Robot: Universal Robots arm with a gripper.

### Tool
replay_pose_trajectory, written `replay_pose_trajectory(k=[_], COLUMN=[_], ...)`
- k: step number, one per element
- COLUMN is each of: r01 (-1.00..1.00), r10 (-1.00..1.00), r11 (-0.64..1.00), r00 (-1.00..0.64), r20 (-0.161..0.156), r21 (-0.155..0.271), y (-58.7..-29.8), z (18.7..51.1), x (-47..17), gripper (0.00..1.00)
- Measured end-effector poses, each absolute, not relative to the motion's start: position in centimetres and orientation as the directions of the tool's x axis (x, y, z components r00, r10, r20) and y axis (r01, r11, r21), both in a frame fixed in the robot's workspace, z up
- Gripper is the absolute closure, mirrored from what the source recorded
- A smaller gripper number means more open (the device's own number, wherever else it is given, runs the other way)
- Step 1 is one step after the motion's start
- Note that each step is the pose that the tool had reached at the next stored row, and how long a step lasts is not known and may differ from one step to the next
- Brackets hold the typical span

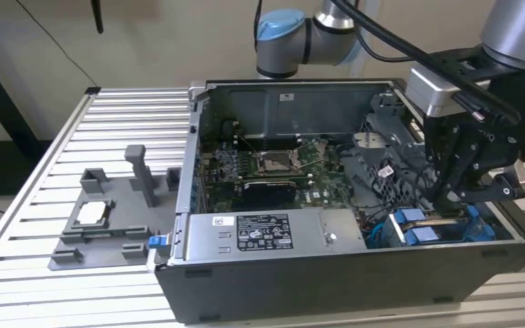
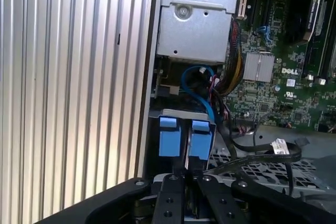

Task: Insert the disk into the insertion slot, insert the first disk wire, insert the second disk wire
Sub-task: 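Insert the second disk wire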

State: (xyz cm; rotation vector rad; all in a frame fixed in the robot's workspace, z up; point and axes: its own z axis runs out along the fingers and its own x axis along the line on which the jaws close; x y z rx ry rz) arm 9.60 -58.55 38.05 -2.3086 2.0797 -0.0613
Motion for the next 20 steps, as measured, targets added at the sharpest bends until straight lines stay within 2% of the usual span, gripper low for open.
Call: replay_pose_trajectory(k=[5, 14, 20], r01=[-0.994, -0.996, -0.997], r10=[-0.995, -0.987, -0.987], r11=[-0.099, -0.074, -0.072], r00=[0.099, 0.080, 0.072], r20=[-0.011, -0.141, -0.144], r21=[-0.035, -0.047, -0.005], y=[-58.7, -58.7, -58.7], z=[37.9, 37.7, 37.5], x=[9.8, 9.9, 10.9], gripper=[0.84, 0.84, 0.84])
